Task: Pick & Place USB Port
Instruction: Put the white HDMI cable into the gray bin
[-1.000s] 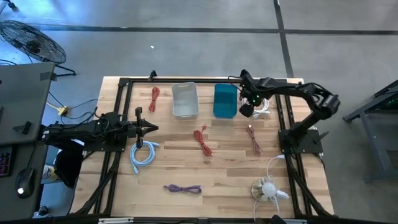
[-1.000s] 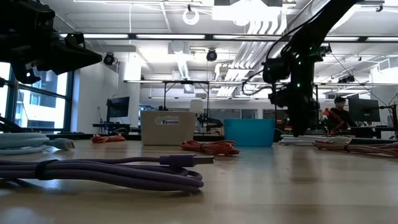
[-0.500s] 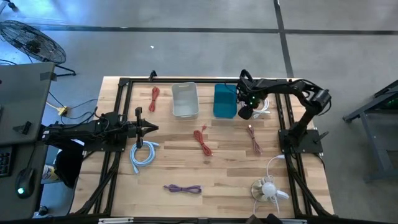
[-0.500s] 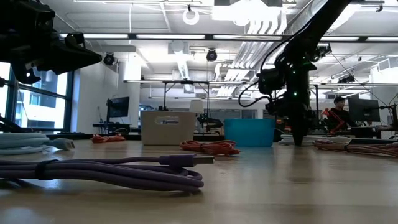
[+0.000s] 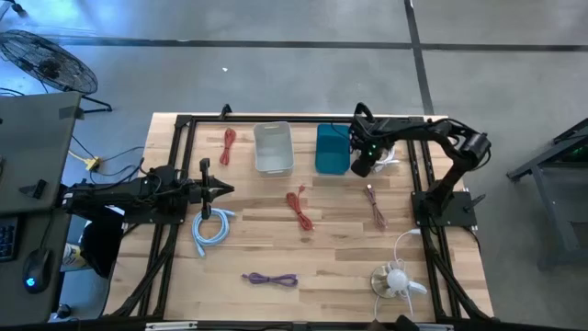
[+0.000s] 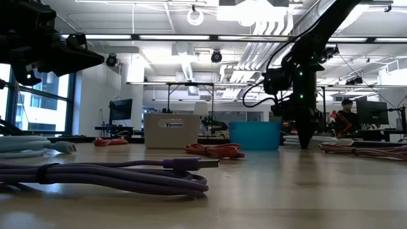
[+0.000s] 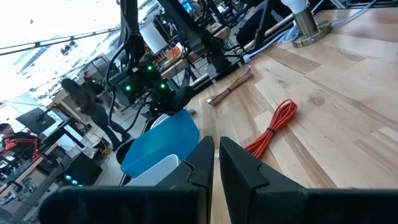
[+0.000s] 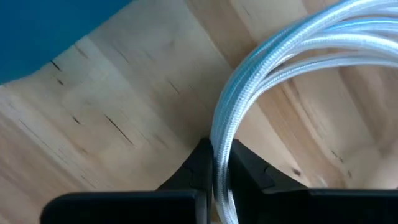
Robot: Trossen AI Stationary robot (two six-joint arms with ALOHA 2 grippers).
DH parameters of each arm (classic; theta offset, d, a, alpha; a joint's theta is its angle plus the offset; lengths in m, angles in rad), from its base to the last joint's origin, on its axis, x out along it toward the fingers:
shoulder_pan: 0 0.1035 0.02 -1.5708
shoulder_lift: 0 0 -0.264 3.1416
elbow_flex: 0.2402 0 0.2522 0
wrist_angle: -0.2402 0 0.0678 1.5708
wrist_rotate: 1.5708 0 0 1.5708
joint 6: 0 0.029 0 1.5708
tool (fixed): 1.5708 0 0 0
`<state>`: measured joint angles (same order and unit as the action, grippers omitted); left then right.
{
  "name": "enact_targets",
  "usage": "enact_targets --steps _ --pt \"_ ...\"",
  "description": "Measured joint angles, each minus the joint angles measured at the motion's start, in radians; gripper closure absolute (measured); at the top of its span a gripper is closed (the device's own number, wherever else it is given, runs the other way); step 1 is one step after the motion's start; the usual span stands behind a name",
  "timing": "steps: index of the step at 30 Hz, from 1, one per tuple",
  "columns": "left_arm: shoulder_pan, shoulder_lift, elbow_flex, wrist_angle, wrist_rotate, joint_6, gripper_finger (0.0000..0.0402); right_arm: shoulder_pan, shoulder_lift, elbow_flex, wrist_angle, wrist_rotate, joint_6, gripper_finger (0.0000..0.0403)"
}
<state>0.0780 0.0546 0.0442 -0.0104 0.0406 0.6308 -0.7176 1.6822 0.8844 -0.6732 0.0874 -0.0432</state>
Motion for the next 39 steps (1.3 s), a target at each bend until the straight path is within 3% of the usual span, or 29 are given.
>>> enact_targets --steps 6,13,18,23,29,39 --pt "0.000 0.000 0.000 0.000 0.000 0.000 0.0377 0.054 -0.159 0.000 -0.061 0.082 0.028 0.0380" --pt "0.000 0.000 0.000 0.000 0.000 0.000 0.0377 0.154 -0.425 0.001 -0.085 0.075 0.062 0.0380" --pt "0.000 0.000 0.000 0.000 0.000 0.000 0.0377 0.229 -0.616 0.012 -0.052 0.123 0.092 0.0380" --pt "0.000 0.000 0.000 0.002 -0.004 0.001 0.0377 0.276 -0.748 0.018 0.046 0.100 0.093 0.0380" --pt "0.000 0.000 0.000 0.008 -0.022 -0.011 0.0377 0.319 -0.794 0.018 0.195 0.002 0.034 0.0380" --pt "0.000 -0.001 0.000 0.035 0.038 -0.095 0.0377 0.379 -0.771 0.018 0.330 -0.112 0.009 0.0385"
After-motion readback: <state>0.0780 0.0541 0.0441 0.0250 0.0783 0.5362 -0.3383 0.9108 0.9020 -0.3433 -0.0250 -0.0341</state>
